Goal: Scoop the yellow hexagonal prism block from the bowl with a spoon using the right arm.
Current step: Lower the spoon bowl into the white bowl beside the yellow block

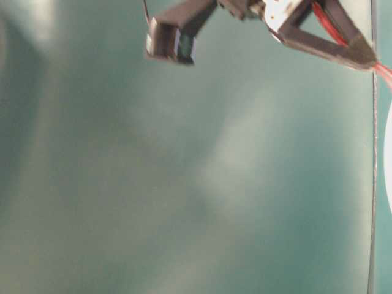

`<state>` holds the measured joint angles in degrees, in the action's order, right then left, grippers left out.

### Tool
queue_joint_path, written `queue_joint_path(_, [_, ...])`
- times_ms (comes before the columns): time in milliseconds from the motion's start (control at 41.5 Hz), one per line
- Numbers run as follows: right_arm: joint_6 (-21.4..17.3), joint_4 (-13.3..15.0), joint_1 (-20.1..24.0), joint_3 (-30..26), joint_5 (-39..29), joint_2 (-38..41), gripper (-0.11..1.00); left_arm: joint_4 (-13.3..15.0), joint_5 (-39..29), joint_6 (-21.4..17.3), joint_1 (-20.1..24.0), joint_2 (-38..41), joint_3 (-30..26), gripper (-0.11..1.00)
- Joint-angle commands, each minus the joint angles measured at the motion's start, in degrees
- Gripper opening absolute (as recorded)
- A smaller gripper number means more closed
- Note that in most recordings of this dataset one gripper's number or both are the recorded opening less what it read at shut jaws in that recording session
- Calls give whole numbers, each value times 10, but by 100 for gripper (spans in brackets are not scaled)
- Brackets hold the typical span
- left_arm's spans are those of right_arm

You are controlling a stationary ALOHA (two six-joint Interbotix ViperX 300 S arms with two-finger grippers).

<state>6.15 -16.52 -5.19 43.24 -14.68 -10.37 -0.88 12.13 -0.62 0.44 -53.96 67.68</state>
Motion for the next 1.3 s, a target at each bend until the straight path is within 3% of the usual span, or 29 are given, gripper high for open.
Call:
queue_joint_path(0, [-3, 8, -2, -34, -28, 10, 24, -1, 3, -1, 0, 2, -12, 0])
queue_joint_path(337, [-7, 18, -2, -74, -95, 44, 24, -2, 3, -1, 1, 1, -12, 0])
queue_joint_path(1277, [-7, 18, -2, -98, -51, 100, 24, -2, 3, -1, 0, 1, -14, 0])
